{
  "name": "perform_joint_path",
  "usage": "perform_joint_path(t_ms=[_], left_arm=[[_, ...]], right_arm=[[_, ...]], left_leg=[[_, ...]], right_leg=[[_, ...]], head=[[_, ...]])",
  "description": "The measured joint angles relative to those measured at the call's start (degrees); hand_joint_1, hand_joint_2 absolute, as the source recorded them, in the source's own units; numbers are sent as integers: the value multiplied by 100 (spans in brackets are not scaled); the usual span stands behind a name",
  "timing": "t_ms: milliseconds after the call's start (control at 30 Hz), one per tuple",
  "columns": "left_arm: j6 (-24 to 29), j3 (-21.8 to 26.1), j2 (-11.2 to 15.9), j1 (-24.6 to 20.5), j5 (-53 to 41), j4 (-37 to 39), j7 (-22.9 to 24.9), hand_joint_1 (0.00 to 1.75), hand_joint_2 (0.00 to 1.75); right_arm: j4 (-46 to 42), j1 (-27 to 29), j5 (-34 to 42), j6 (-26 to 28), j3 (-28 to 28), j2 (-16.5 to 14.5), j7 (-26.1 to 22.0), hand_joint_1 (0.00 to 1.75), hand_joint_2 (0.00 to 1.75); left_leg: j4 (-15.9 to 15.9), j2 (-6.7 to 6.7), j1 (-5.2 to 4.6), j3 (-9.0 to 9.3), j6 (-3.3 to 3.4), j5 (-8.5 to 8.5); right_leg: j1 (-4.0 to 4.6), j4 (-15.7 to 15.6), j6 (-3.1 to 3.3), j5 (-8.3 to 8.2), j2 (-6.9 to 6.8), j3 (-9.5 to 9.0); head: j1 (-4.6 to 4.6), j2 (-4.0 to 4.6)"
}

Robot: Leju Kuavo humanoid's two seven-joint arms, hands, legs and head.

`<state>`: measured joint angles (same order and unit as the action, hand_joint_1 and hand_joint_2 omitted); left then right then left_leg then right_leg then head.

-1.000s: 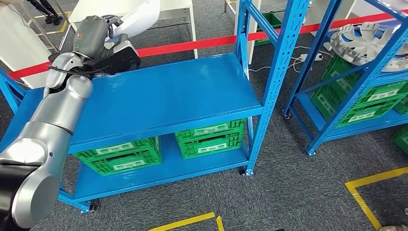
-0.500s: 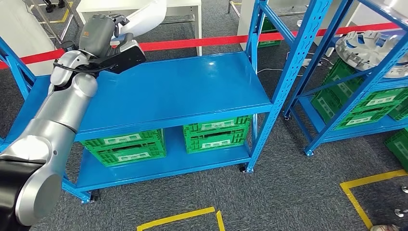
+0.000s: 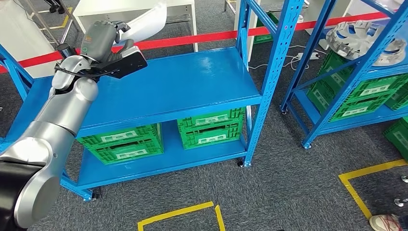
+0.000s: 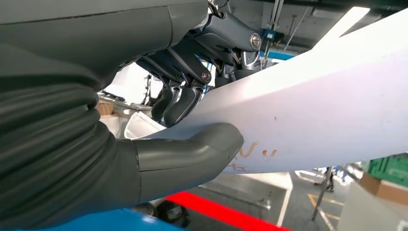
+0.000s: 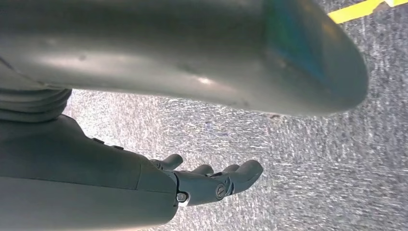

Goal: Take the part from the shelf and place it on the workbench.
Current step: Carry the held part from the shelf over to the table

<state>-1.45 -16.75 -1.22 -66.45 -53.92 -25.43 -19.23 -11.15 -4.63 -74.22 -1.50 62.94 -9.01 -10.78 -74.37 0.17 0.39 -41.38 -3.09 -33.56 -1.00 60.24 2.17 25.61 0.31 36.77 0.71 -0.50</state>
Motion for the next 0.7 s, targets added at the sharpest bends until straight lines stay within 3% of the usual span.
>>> perform_joint_path(t_ms=[33,133,167,300,367,433,467,500,533,633,700], left_arm=[[13,-8,2,15,3,12,-2,145,175],[52,-31,-7,11,7,13,-1,145,175],[59,-44,-9,6,7,10,0,145,175],[65,-75,-10,9,8,14,14,145,175],[65,-84,-12,2,9,15,19,145,175],[65,-92,-11,9,10,19,25,145,175],[65,-95,-10,19,10,22,29,145,175],[65,-97,-9,30,10,25,34,145,175],[65,-98,-6,36,10,26,38,145,175],[65,-98,7,28,11,20,46,145,175],[64,-99,11,22,13,13,49,145,175]], right_arm=[[0,0,8,-1,3,0,3,0,0],[0,-2,22,3,9,-1,4,0,0],[0,-4,23,7,9,-1,4,0,0],[0,0,20,17,10,-2,3,0,0],[1,2,17,17,11,-2,3,0,0],[1,2,16,17,11,-2,4,0,0],[1,0,16,17,11,-2,5,0,0],[0,0,16,17,11,-2,5,0,0],[0,-1,16,17,12,-2,5,0,0],[0,-12,17,21,14,-2,1,0,0],[0,-19,18,24,14,-2,-2,0,0]], left_leg=[[166,0,8,146,3,83],[1260,-7,-2,838,61,399],[1459,-12,-19,953,94,437],[1553,-1,-49,935,266,574],[1590,20,-30,860,357,677],[1582,25,-44,736,410,765],[1571,23,-53,666,418,808],[1557,22,-63,598,419,849],[1540,21,-69,532,414,885],[1471,21,-80,374,362,980],[1447,26,-87,327,300,1035]], right_leg=[[-3,1,-14,-31,0,37],[-2,1,-94,-119,-1,107],[-1,-5,-131,-149,-3,117],[-19,-23,-274,-205,-5,160],[-24,323,-309,116,-8,305],[-18,1058,-325,612,-8,551],[-15,1375,-330,763,-8,629],[-12,1527,-329,803,-8,621],[-6,1452,-319,736,-9,500],[29,425,-239,464,-13,-246],[63,50,-173,449,-10,-465]], head=[[2,0],[2,0],[0,0],[-6,0],[-18,0],[-34,0],[-39,0],[-44,0],[-47,0],[-54,0],[-48,0]])
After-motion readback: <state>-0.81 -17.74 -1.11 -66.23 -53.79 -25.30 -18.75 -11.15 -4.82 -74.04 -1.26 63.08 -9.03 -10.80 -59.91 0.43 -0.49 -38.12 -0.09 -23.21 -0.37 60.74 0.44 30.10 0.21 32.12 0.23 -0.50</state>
